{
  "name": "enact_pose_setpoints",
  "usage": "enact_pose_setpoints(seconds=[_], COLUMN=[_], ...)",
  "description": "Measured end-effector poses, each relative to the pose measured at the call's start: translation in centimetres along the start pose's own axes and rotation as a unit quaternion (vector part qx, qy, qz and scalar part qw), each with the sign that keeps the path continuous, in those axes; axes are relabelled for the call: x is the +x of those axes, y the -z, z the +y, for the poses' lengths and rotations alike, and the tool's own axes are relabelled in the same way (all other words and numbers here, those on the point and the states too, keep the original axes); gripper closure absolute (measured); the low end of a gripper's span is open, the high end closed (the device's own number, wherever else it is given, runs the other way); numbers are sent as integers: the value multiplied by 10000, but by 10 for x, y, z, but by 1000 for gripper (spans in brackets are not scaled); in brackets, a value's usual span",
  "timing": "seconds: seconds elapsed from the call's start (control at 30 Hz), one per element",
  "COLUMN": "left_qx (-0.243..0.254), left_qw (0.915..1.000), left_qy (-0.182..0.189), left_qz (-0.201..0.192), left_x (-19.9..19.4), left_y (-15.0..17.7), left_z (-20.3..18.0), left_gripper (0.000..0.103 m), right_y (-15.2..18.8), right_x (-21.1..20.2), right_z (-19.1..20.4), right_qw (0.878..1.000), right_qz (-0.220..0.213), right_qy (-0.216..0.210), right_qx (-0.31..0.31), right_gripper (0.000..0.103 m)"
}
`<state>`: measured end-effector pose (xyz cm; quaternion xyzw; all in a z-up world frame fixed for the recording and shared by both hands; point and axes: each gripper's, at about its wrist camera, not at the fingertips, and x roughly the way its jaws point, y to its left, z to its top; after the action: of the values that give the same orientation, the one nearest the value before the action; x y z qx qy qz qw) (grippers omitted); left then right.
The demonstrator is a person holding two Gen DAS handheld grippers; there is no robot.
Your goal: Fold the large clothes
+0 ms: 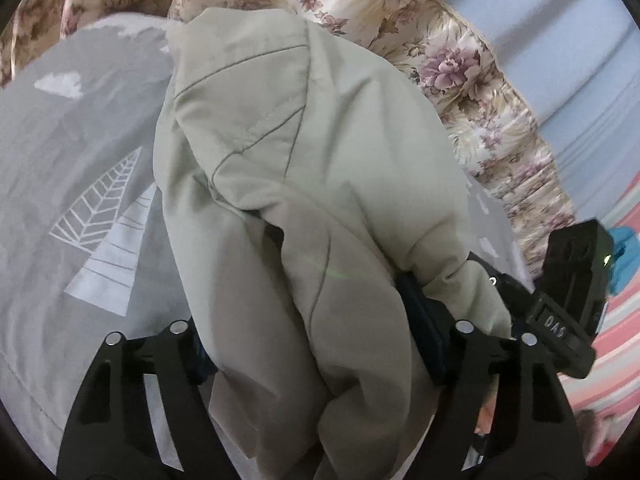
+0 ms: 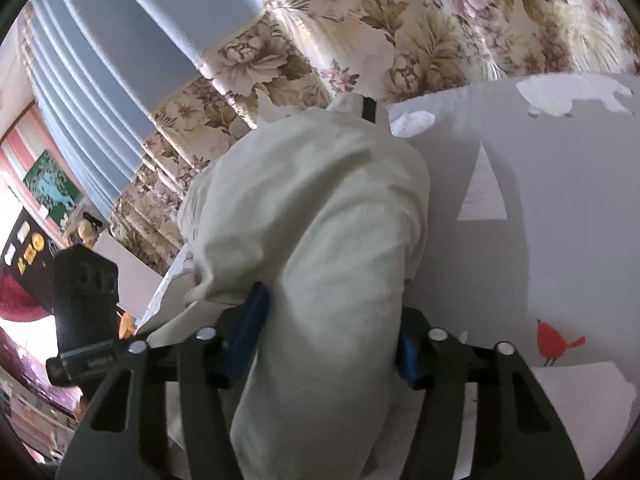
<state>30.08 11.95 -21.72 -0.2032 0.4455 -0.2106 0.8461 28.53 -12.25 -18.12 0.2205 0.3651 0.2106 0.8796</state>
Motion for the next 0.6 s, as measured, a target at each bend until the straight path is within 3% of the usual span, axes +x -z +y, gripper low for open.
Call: enact_pose_setpoints(seconds=[0.07, 0.13, 0.2, 0.43, 0.6], left_qx=[-38, 45, 144, 213, 646], left_qw=[10000, 10000, 9997, 9994, 9964], left_qy=[57, 11, 34, -52, -215], left_qz=[13, -60, -180, -251, -507], left_x=[-2, -9, -21, -31, -46], left_y=[-3, -6, -10, -8, -5], left_z=[2, -3, -8, -20, -61], left_gripper=[37, 47, 68, 74, 75], right_y=[-4, -10, -13, -9, -11], right_x=[-4, -9, -10, -25, -62], right_z=[5, 11, 17, 25, 27], right_qw=[9999, 9995, 9992, 9973, 9944], right_qz=[-49, -133, -149, -393, -756], right_qy=[-32, -90, -96, -178, -203], right_qx=[-141, -258, -351, -598, -710], right_gripper=[61, 63, 64, 67, 68])
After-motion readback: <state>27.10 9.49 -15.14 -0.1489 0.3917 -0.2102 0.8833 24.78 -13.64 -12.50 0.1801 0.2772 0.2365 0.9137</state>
